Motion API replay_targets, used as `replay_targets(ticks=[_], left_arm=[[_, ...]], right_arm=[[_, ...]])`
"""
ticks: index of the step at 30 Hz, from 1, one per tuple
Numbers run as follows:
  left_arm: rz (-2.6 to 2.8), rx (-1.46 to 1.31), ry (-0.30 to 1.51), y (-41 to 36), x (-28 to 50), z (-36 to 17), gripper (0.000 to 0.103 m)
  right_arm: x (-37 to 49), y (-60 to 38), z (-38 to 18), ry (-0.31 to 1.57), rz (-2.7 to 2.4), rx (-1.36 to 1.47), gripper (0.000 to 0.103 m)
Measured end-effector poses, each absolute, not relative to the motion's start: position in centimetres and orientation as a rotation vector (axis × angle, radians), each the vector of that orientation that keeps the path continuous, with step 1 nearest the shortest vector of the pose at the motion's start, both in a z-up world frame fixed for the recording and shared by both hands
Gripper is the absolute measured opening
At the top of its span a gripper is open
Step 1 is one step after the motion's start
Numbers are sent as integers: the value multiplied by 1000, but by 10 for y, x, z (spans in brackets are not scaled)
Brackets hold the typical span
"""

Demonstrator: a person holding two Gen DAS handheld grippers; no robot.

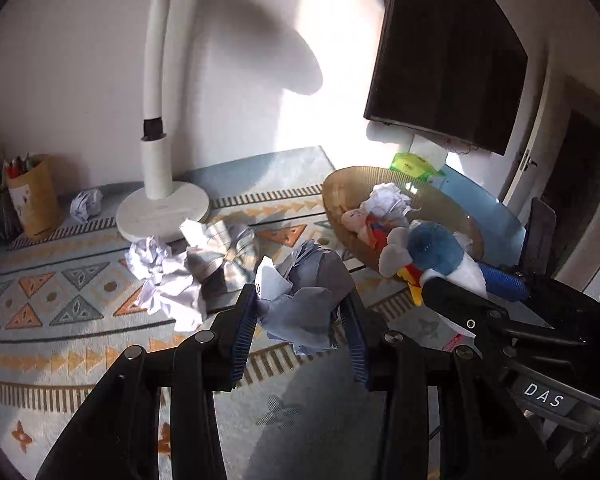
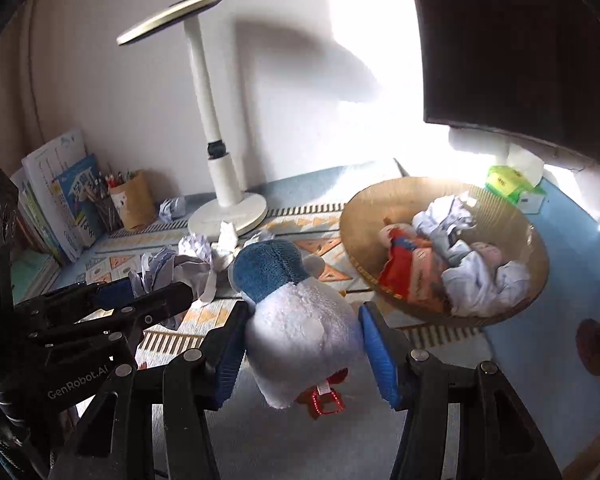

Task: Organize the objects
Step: 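Carry the paper ball and bird plush over the amber bowl with both grippers, then open both grippers to drop the plush and paper ball into the bowl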

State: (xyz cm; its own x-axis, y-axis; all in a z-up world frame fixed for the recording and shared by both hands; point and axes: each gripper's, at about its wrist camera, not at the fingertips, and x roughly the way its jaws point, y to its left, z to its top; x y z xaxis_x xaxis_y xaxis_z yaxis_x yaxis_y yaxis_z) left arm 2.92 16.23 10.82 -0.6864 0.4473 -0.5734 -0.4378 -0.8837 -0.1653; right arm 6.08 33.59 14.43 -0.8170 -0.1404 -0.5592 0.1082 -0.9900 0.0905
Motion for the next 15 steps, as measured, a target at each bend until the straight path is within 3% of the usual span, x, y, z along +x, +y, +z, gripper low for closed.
replay_targets(ticks=[6, 9, 10, 15], left_arm=[[2380, -834, -142, 226, -34, 137, 39], [2353, -837, -142, 259, -58, 131, 39], [2335, -841, -150, 267, -65, 127, 44], [2275, -903, -145, 291, -83, 121, 47]], right_arm=[[31, 416, 190, -294, -3113, 797, 54], [5, 454, 184, -442, -3174, 820, 55], [-5, 464, 180, -481, -3161, 840, 55], [-36, 483, 160, -488, -3115, 984, 62]])
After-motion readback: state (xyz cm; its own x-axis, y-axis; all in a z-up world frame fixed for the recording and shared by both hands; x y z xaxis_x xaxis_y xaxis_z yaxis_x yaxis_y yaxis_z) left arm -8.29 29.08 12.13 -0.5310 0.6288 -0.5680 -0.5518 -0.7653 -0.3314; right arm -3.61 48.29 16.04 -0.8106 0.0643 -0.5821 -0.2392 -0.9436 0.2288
